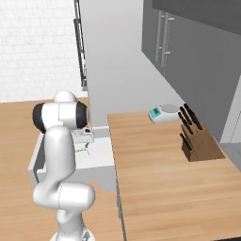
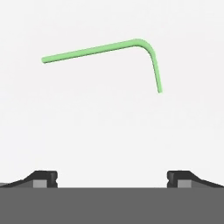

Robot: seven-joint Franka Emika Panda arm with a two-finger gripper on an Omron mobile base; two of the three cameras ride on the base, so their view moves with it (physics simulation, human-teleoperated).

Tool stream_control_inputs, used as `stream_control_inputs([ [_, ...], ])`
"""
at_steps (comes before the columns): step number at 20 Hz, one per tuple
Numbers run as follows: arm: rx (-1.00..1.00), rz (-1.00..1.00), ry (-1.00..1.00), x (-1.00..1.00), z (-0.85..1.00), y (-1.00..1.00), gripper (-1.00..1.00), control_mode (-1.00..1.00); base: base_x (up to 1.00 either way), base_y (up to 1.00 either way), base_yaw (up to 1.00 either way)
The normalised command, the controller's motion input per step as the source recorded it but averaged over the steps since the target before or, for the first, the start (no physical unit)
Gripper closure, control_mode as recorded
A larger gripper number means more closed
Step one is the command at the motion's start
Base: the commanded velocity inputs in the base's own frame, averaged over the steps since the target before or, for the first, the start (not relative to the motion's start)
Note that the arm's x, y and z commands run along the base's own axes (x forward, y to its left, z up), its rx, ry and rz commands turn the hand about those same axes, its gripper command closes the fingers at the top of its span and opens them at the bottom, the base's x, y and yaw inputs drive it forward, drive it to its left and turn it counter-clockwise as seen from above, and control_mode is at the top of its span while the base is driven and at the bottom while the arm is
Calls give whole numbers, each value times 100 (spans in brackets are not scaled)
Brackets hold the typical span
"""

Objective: Take a straw from the drawer in front and place it inside the glass cup on the dining counter.

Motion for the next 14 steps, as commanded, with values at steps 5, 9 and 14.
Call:
stream_control_inputs([
  [5,0,0,0,50,-31,-17,-100,-100,0,0,0],
  [9,0,0,0,36,-34,-4,-100,-100,0,0,0],
  [14,0,3,0,13,-31,0,-100,-100,0,0,0],
])
